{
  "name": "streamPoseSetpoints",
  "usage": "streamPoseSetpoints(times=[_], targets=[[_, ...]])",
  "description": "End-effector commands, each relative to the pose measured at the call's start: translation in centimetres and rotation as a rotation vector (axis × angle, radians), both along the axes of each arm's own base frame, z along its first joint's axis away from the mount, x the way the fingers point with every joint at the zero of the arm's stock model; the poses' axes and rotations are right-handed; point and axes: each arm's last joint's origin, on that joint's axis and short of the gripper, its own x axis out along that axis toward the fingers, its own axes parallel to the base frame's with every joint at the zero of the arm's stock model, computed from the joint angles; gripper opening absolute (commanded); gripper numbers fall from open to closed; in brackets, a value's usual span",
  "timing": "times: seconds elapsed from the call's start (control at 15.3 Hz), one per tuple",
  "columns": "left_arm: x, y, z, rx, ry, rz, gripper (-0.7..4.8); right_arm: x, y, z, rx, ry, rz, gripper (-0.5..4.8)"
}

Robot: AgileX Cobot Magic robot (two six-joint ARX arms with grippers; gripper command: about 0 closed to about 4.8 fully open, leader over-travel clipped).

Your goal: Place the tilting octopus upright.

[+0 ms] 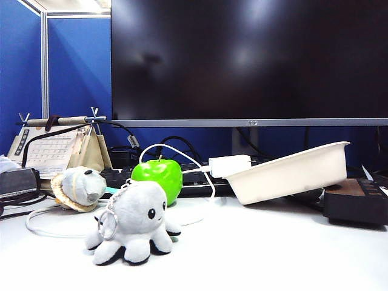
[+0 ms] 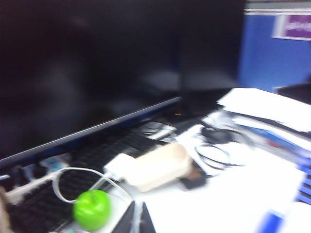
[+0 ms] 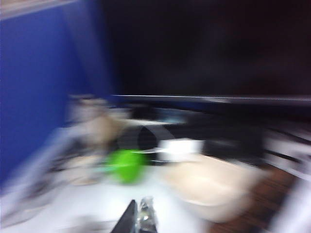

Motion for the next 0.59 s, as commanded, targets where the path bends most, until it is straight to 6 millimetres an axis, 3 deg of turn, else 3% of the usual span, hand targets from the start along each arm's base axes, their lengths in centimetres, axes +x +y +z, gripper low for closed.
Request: streamPoseSetpoints(times=[0.07,0.33,0.59], targets=[[3.5,-0.9,-2.5,-0.019,-0.047,0.052,-0.06,2.6,0.7,-3.7,-0.074,0.071,-0.254,-0.01],[7.6,-1.8,-8.4,-0.017,-0.003,0.142,-0.06,6.0,2.8,-8.7,-0.025,0.012,-0.273,-0.01],[8.5,-2.0,-11.0,0.008,0.098,0.145,-0.05,6.5,3.1,-11.4,-0.088,0.098,-0.27,-0.01]])
